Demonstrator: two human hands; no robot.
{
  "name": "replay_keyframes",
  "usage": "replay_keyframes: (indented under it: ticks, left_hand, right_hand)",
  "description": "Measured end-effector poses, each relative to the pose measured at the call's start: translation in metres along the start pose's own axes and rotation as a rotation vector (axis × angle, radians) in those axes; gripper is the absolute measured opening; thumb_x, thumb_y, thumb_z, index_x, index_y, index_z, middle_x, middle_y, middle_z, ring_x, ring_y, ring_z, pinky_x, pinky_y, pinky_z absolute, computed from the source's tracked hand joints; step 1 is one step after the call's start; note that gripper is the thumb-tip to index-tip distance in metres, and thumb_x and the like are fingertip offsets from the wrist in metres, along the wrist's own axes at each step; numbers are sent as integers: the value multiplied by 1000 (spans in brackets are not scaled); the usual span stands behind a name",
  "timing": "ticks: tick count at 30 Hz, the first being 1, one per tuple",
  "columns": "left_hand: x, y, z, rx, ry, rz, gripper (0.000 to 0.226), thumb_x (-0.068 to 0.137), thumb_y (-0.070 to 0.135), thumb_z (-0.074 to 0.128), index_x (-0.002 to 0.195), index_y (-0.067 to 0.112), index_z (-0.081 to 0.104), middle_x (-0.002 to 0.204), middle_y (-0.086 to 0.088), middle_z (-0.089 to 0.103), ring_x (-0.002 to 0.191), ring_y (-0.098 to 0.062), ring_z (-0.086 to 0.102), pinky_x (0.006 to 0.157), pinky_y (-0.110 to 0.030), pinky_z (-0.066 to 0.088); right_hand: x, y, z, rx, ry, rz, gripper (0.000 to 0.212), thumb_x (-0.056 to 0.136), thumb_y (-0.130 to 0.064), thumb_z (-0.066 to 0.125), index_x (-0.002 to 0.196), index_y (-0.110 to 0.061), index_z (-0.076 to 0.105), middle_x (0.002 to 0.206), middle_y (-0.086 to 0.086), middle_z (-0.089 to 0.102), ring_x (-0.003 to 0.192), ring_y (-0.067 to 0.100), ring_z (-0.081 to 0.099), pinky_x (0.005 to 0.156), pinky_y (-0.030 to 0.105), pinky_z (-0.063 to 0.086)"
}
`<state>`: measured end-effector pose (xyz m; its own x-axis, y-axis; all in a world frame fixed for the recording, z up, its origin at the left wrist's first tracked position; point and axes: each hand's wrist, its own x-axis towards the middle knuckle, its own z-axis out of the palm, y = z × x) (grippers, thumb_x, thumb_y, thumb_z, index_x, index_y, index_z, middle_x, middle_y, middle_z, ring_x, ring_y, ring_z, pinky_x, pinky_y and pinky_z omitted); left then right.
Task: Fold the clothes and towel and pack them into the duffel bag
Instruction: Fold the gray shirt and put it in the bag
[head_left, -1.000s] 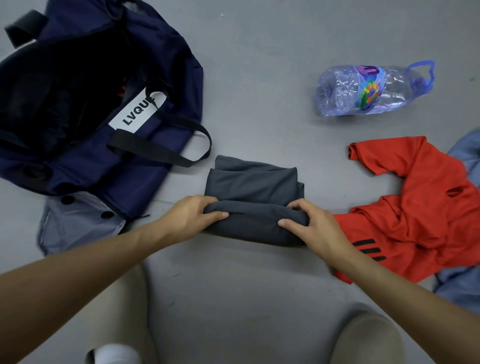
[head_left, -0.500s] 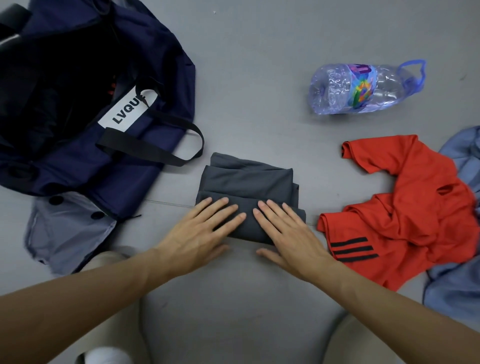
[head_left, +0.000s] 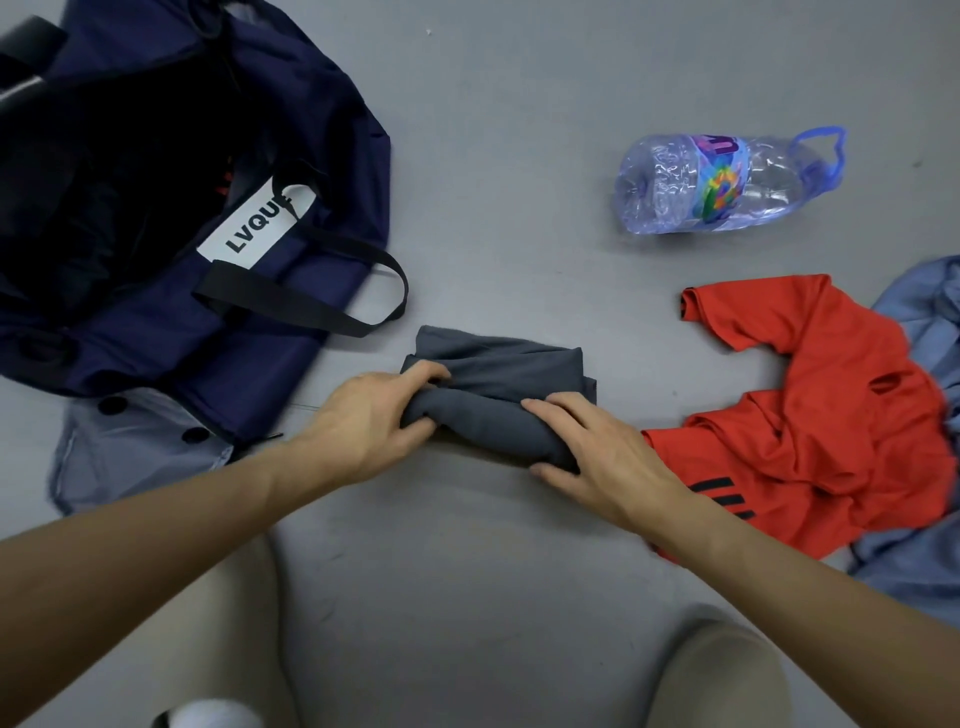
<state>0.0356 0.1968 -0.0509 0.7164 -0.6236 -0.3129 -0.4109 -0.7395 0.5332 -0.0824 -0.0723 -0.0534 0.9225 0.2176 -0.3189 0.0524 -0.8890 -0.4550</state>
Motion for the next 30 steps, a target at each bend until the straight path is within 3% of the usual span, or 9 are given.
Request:
replay_keyframes:
  ticks: [6,9,11,15,17,19,25,28,30]
  left_hand:
    - [7,-5,-4,-292,-82,-274,22,88,48,68,99,35,53,78,8,63,76,-10,58,63,-27,41]
    - [10,-5,1,-234,-74,-311,24,91,51,61,107,37,49,84,5,65,82,-19,60,67,-33,43]
    - [13,-4,5,-108,-71,-300,35,96,50,52,127,36,43,103,1,67,95,-30,62,79,-37,46]
    - [23,1,7,88,-51,-349,58,101,50,42,153,33,24,113,-12,68,106,-39,61,88,-43,49]
    - [23,4,5,148,-34,-326,61,101,51,42,155,31,23,110,-12,69,103,-37,63,85,-43,50]
    - [19,5,-1,148,41,-292,58,101,50,45,152,29,30,117,-7,65,107,-32,62,84,-41,48]
    - [-15,-8,-6,91,294,-92,37,105,32,38,140,28,44,119,1,55,98,-27,57,77,-44,51]
    - [-33,-9,8,-124,154,-136,42,103,37,31,145,45,32,103,12,59,94,-22,60,81,-40,49]
    - [-38,-5,16,-240,-6,-140,51,106,38,33,151,56,16,108,12,65,99,-18,62,91,-40,48]
  right_hand:
    - [2,-7,-8,274,-2,219,49,92,-53,60,138,-40,45,128,-11,62,114,14,58,93,32,45]
    - [7,-8,-6,268,1,246,49,92,-59,56,136,-39,48,125,-14,57,114,12,56,96,32,43]
    - [13,-8,-7,162,-32,267,51,93,-62,51,137,-38,47,126,-10,55,113,18,57,95,36,46]
    - [25,-11,-9,-247,97,-17,57,94,-41,58,147,-27,43,143,8,50,128,32,50,100,44,48]
    - [30,-13,-1,-302,70,-202,60,94,-35,52,152,-28,37,155,12,40,138,35,42,108,46,43]
    - [33,-17,9,-282,-27,-236,58,98,-41,37,155,-32,29,161,10,30,141,33,39,108,46,45]
    - [19,-37,25,-262,-64,94,67,97,-60,25,157,-31,24,161,10,31,123,30,53,86,43,54]
    - [11,-53,18,-200,-105,165,69,97,-67,18,159,-37,10,160,6,26,119,29,52,85,40,51]
    - [9,-55,10,-83,-140,167,67,97,-66,20,157,-43,3,148,-1,32,115,25,53,84,39,51]
